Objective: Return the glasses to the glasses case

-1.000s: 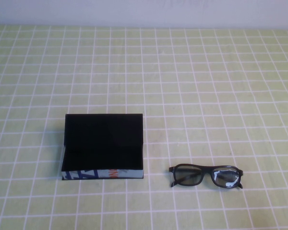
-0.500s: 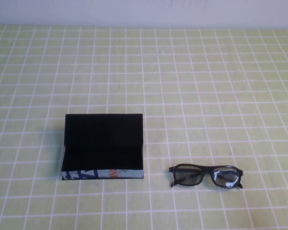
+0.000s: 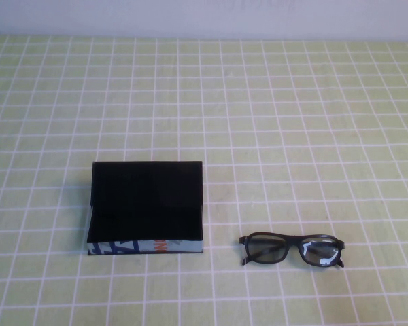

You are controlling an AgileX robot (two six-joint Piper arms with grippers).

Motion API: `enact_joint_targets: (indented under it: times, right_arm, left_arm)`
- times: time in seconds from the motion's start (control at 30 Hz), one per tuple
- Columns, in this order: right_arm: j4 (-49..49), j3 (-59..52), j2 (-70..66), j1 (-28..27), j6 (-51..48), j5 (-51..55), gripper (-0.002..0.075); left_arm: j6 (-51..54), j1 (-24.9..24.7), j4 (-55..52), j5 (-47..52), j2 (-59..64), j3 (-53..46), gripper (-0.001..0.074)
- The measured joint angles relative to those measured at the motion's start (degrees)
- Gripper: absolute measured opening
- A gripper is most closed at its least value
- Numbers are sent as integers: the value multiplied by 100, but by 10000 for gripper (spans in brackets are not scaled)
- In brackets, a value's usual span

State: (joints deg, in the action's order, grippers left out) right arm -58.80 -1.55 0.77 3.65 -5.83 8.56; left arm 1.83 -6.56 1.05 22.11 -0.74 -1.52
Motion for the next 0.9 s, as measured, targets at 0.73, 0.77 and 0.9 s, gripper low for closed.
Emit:
enact_joint_targets:
  times: [0.73,0.77,0.9]
  right_arm:
    - [1924,3189,-4480,0,-1307,4457,-11]
    - [1988,3298,-4672,0,-1414,4559,-11]
    - [2212,3773,-5481,0,-1786,4852,-11]
  left_arm:
    - [0,0,0,0,0,0,-2]
    - [0,0,0,0,0,0,-2]
    - [0,0,0,0,0,0,-2]
